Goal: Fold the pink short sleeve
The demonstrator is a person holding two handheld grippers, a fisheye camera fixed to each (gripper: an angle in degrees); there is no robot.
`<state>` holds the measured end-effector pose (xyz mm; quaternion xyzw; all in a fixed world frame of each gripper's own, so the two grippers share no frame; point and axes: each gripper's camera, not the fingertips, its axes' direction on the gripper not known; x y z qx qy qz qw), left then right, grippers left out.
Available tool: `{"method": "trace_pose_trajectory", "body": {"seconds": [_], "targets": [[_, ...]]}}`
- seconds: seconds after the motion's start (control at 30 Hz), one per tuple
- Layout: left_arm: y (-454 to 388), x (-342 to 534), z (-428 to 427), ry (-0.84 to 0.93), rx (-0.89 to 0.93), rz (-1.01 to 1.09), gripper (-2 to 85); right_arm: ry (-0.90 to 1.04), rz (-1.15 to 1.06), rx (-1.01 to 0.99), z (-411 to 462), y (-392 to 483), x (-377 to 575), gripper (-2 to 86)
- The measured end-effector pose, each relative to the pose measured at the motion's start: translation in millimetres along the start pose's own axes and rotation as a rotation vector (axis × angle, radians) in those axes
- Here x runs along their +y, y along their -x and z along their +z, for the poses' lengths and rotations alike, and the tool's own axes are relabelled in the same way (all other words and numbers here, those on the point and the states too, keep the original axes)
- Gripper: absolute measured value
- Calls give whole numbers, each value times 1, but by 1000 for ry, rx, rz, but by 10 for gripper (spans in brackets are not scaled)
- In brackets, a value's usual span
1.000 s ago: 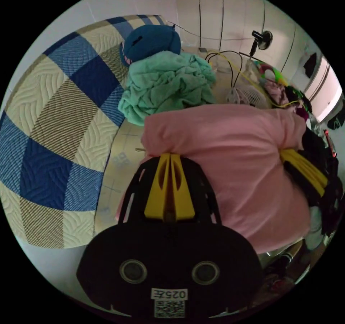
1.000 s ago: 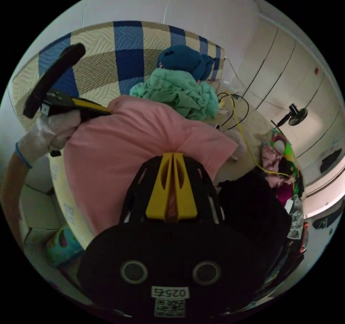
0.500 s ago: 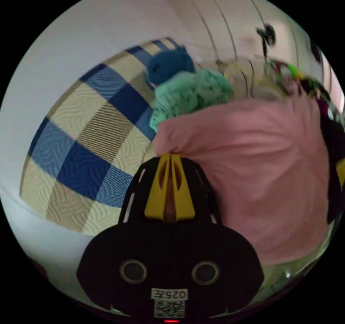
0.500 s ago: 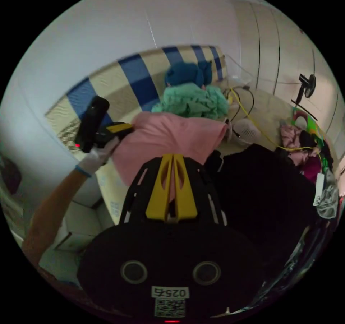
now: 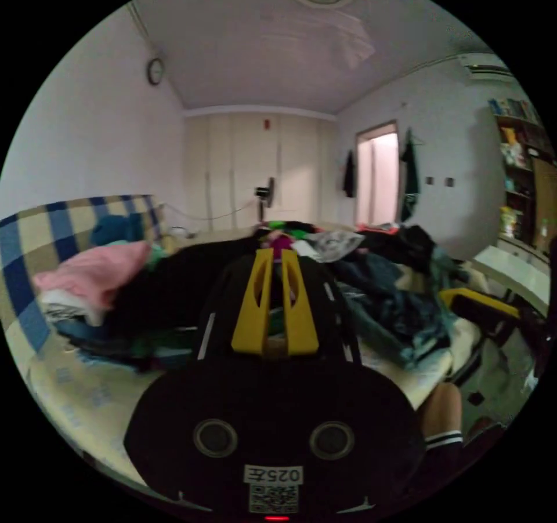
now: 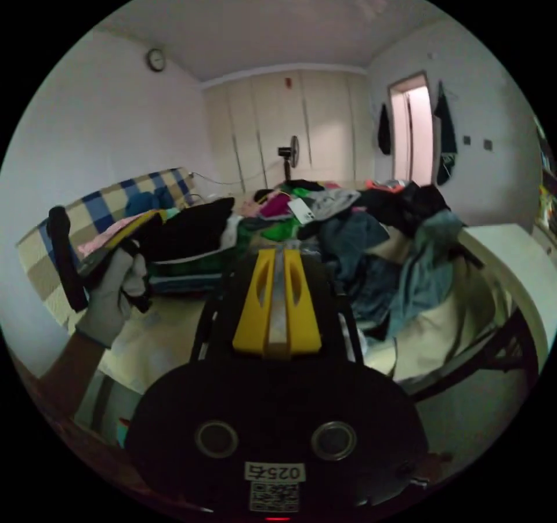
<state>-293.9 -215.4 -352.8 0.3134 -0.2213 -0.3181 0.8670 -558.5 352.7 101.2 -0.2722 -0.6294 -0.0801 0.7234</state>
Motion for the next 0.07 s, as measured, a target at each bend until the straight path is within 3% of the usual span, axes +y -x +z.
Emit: {"method": "trace_pose_trajectory", "body": {"seconds": [0.07], "targets": [[-18,-2,69,72,250,-70,34,31,42,-4,1,-43,-25,86]]}}
